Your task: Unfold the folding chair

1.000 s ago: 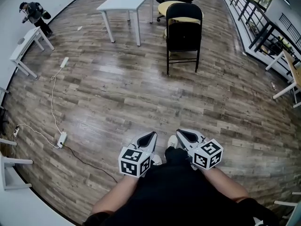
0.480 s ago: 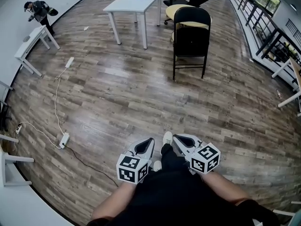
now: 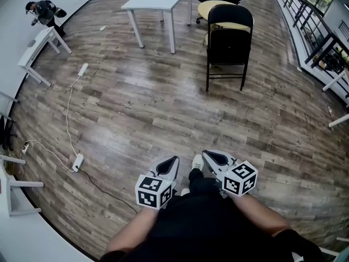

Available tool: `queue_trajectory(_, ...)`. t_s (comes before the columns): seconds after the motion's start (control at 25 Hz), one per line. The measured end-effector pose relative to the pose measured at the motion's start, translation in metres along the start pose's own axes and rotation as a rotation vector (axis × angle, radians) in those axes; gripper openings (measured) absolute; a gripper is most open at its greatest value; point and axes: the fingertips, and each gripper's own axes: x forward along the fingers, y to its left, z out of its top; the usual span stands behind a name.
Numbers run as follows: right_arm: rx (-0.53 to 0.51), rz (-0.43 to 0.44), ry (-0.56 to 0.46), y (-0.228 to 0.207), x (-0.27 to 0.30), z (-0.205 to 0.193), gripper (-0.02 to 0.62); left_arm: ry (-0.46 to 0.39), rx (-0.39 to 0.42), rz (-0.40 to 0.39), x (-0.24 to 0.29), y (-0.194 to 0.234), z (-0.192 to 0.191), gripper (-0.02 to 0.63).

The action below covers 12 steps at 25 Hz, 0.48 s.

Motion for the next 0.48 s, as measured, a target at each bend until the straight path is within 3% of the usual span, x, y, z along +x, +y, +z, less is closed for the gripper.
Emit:
queue_trajectory(0.32,0.064,0.024,-0.059,-0.044,0.039,0.047,0.005,0.007,0.086,0.064,0.032,0.037,0.061,0.008)
queue_trajectory(0.48,0.086,0.019,-0.082,-0.068,0.051,0.067,0.005,0.011,0.104,0.058,0.053,0.046,0.086,0.008)
